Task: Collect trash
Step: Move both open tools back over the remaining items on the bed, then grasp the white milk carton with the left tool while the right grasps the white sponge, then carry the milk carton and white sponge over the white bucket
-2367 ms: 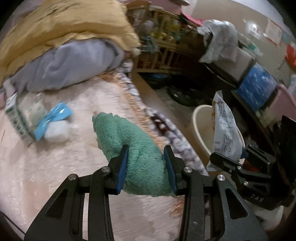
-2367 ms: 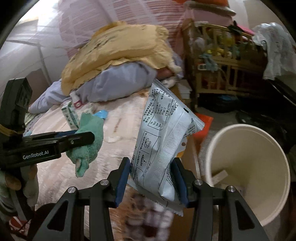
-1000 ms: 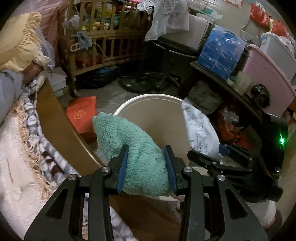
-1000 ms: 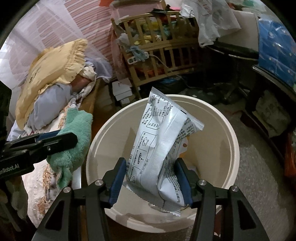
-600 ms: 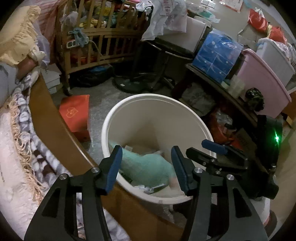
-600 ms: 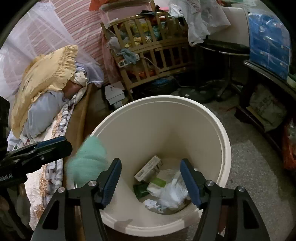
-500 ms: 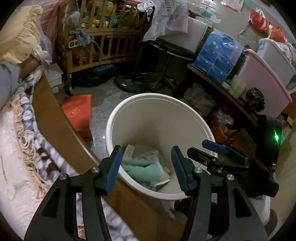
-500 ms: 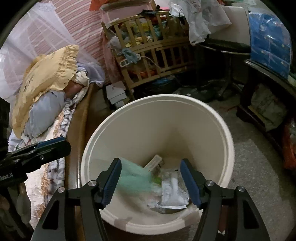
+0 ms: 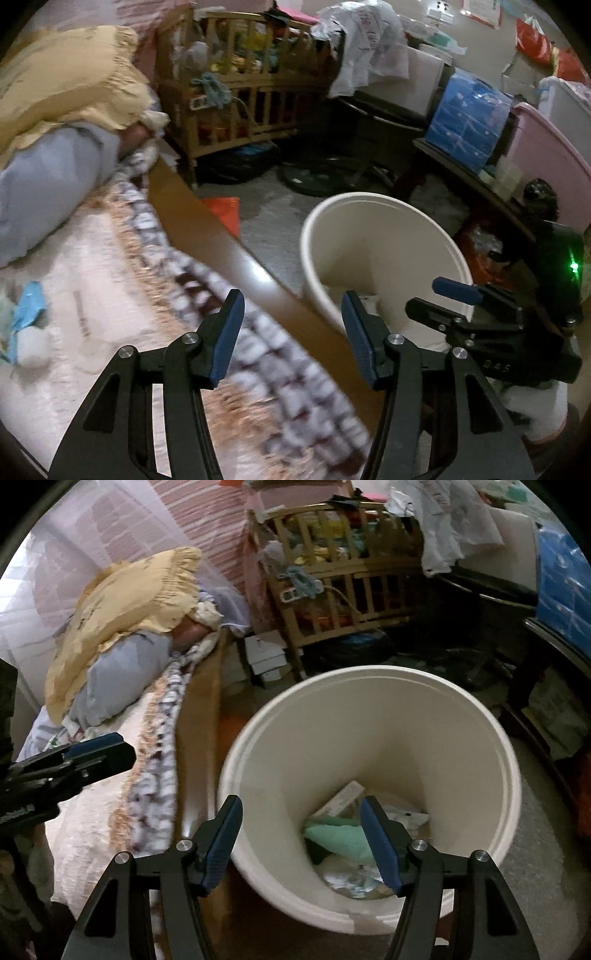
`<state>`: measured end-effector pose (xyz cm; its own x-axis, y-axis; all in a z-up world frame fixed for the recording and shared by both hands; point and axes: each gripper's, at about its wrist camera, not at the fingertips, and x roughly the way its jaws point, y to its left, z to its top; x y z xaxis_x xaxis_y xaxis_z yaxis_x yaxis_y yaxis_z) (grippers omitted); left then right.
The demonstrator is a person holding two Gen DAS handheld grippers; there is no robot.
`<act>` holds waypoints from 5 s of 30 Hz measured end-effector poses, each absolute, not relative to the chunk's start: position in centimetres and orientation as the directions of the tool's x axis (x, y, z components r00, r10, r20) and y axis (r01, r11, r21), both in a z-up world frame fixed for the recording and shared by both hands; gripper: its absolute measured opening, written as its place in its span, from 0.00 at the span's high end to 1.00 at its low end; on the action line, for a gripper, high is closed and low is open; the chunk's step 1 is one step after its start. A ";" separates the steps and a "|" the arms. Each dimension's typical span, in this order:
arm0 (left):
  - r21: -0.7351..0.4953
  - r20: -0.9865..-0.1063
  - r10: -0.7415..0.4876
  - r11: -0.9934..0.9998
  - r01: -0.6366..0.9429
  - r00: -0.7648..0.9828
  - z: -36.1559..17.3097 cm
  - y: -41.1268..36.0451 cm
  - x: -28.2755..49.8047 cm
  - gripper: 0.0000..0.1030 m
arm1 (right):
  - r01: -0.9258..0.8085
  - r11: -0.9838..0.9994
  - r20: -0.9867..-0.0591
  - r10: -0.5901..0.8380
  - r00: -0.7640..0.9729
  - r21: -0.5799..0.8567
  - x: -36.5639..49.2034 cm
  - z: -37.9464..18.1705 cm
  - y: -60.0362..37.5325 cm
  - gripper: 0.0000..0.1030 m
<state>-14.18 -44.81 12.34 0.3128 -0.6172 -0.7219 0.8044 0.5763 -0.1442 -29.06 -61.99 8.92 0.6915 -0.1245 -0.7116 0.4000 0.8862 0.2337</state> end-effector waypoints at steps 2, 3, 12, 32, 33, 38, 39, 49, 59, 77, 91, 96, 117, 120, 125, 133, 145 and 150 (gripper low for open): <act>-0.137 -0.719 -0.609 0.597 0.791 0.335 12.5 -43.5 -13.8 0.48 | 0.383 0.893 -0.709 -0.111 0.696 0.236 -28.6 9.2 -61.0 0.38; -0.132 -0.717 -0.604 0.608 0.783 0.348 12.6 -42.8 -13.6 0.48 | 0.370 0.899 -0.707 -0.103 0.699 0.235 -28.2 9.4 -60.4 0.38; -0.114 -0.722 -0.546 0.700 0.705 0.425 12.4 -36.4 -11.0 0.48 | 0.256 0.938 -0.700 -0.020 0.714 0.233 -24.5 10.4 -54.6 0.32; -0.087 -0.755 -0.338 0.901 0.425 0.561 10.8 -23.2 2.1 0.48 | 0.030 0.977 -0.726 0.136 0.674 0.211 -15.6 10.0 -43.4 0.32; -0.083 -0.756 -0.323 0.910 0.406 0.569 10.7 -22.5 3.0 0.48 | 0.024 0.977 -0.728 0.140 0.671 0.210 -15.2 9.9 -43.1 0.32; -0.069 -0.753 -0.258 0.946 0.317 0.605 10.6 -17.9 5.8 0.48 | -0.024 0.978 -0.734 0.171 0.657 0.207 -12.4 9.6 -41.2 0.32; -0.073 -0.752 -0.248 0.952 0.297 0.610 10.6 -16.7 6.3 0.48 | -0.038 0.977 -0.735 0.184 0.652 0.211 -11.5 9.4 -40.6 0.32; -0.193 -0.766 -0.241 0.970 0.145 0.596 9.7 -5.9 8.0 0.48 | -0.194 0.954 -0.758 0.298 0.580 0.227 -3.3 7.4 -34.7 0.26; -0.249 -0.782 -0.187 0.968 -0.023 0.594 7.7 0.3 11.5 0.48 | -0.267 0.936 -0.775 0.341 0.532 0.229 1.8 5.7 -32.7 0.26; -0.206 -0.856 -0.192 0.978 0.024 0.481 3.9 -0.5 14.9 0.48 | -0.322 0.887 -0.738 0.455 0.497 0.330 -1.4 6.8 -32.9 0.26; -0.352 -0.840 -0.433 0.894 0.279 0.326 5.6 0.1 3.1 0.48 | -0.436 0.897 -0.834 0.294 0.468 0.072 0.9 4.2 -27.3 0.64; -0.380 -0.814 -0.519 0.816 0.436 0.261 6.3 -2.0 2.2 0.37 | -0.432 0.899 -0.800 0.309 0.514 0.070 -2.4 5.9 -28.4 0.65; -0.155 -0.867 -0.346 0.871 0.466 0.358 5.5 -10.8 -1.7 0.47 | -0.257 0.953 -0.763 0.286 0.580 0.163 -12.5 7.2 -35.0 0.65; -0.142 -0.853 -0.356 0.862 0.486 0.382 6.9 -13.0 -3.2 0.47 | -0.233 0.959 -0.741 0.275 0.612 0.164 -13.8 8.3 -36.3 0.65; -0.144 -0.826 -0.394 0.839 0.525 0.404 8.9 -17.1 -5.2 0.47 | -0.181 0.971 -0.711 0.239 0.662 0.158 -15.9 10.0 -38.8 0.65; -0.133 -0.805 -0.435 0.795 0.593 0.403 10.4 -23.7 -7.7 0.47 | -0.072 0.986 -0.687 0.157 0.710 0.151 -19.8 11.6 -43.9 0.65; -0.087 -0.778 -0.488 0.708 0.701 0.396 12.4 -33.1 -10.9 0.46 | 0.106 0.981 -0.666 0.029 0.746 0.161 -24.7 12.4 -52.0 0.64; -0.069 -0.778 -0.497 0.675 0.734 0.384 12.3 -36.9 -12.0 0.46 | 0.169 0.971 -0.666 -0.015 0.745 0.167 -26.3 12.1 -54.9 0.64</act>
